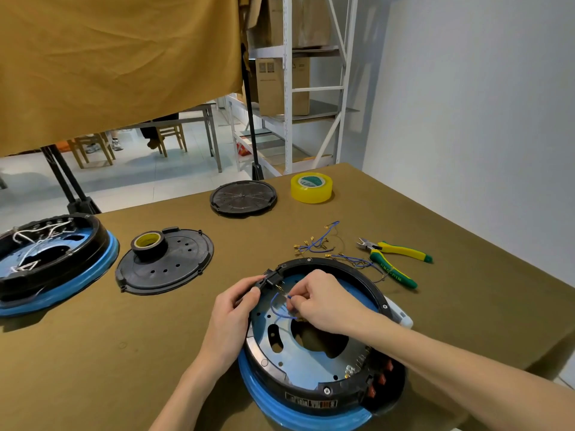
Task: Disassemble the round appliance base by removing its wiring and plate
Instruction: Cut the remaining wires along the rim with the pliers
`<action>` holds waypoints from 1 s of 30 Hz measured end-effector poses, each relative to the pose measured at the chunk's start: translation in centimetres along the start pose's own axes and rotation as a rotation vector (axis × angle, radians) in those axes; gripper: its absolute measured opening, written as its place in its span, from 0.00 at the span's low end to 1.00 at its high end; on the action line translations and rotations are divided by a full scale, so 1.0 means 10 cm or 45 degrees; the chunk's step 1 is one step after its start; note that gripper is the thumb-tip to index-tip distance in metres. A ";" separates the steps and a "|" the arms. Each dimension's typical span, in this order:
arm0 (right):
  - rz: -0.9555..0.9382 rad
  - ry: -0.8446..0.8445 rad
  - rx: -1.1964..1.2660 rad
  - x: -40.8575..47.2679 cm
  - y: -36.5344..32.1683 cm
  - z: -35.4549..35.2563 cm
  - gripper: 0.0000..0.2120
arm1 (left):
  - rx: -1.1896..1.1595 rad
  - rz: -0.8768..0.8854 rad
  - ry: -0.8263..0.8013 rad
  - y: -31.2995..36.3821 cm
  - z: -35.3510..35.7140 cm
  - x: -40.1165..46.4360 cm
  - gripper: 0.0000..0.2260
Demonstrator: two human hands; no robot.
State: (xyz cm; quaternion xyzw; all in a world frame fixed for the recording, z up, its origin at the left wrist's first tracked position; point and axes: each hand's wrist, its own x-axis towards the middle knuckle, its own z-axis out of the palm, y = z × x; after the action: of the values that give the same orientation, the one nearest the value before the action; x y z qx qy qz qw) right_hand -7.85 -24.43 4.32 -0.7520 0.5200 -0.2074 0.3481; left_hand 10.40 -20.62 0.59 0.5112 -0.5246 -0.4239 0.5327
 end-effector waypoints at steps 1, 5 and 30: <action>-0.002 0.002 0.007 0.00 0.00 0.00 0.13 | 0.002 0.000 -0.005 0.00 0.00 0.00 0.13; 0.016 0.017 0.158 -0.01 0.04 -0.06 0.15 | 0.008 0.006 -0.016 -0.01 0.00 0.01 0.13; 0.006 -0.051 -0.142 -0.03 0.04 -0.09 0.12 | 0.077 0.014 -0.046 -0.03 0.02 0.06 0.12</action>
State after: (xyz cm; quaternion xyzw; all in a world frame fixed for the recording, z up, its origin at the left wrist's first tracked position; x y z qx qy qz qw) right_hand -8.83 -24.52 4.58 -0.7729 0.5255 -0.1622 0.3164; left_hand 10.24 -21.26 0.33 0.5165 -0.5495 -0.4141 0.5097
